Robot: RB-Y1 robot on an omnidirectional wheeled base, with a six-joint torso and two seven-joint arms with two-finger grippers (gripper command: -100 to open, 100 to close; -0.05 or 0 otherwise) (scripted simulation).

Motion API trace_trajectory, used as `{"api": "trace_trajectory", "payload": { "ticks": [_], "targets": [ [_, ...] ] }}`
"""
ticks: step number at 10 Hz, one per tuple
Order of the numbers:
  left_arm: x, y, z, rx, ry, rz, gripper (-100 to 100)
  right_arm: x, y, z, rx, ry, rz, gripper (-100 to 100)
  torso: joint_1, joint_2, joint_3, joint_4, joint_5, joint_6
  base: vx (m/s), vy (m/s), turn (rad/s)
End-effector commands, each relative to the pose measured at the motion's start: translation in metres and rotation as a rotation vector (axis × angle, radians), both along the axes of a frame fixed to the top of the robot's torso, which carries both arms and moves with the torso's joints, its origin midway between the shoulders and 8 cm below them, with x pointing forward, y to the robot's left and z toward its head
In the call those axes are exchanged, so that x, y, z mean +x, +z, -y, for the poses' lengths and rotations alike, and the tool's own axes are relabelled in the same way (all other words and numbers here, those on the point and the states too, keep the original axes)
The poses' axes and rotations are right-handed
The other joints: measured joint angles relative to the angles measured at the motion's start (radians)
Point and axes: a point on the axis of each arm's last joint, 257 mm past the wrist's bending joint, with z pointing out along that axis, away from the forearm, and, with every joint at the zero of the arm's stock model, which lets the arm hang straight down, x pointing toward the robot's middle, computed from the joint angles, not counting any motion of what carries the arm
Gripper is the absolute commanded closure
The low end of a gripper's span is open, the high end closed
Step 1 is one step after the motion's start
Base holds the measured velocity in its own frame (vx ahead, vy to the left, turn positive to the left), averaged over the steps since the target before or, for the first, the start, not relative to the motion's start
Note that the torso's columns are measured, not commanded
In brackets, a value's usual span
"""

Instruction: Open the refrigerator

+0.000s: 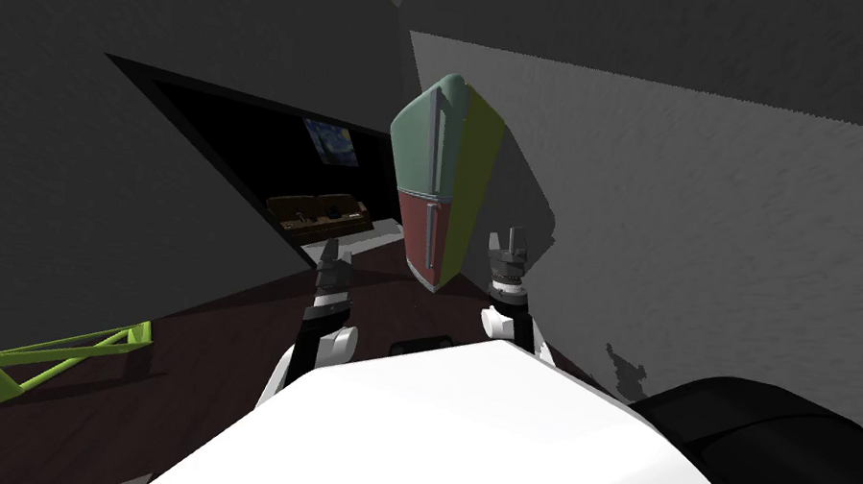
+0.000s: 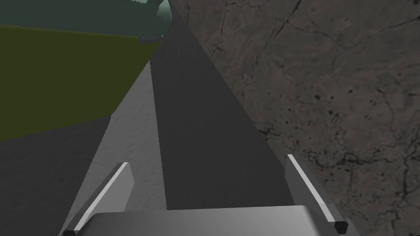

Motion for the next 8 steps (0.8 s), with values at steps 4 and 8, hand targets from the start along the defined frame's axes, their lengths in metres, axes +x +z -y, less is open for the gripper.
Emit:
{"api": "trace_trajectory", "payload": {
  "ticks": [4, 8],
  "targets": [
    [0.0000, 0.0001, 0.0000, 0.000, 0.000, 0.000, 0, -0.0001, 0.0001, 0.0000, 0.000, 0.000, 0.000, 0, 0.000, 0.248, -0.497, 0.248, 0.000, 0.000, 0.000, 0.000, 0.000],
    [-0.0001, 0.0002, 0.0000, 0.000, 0.000, 0.000, 0, -0.0001, 0.0001, 0.0000, 0.000, 0.000, 0.000, 0, 0.000, 0.544, -1.087, 0.544, 0.000, 0.000, 0.000, 0.000, 0.000]
  ]
}}
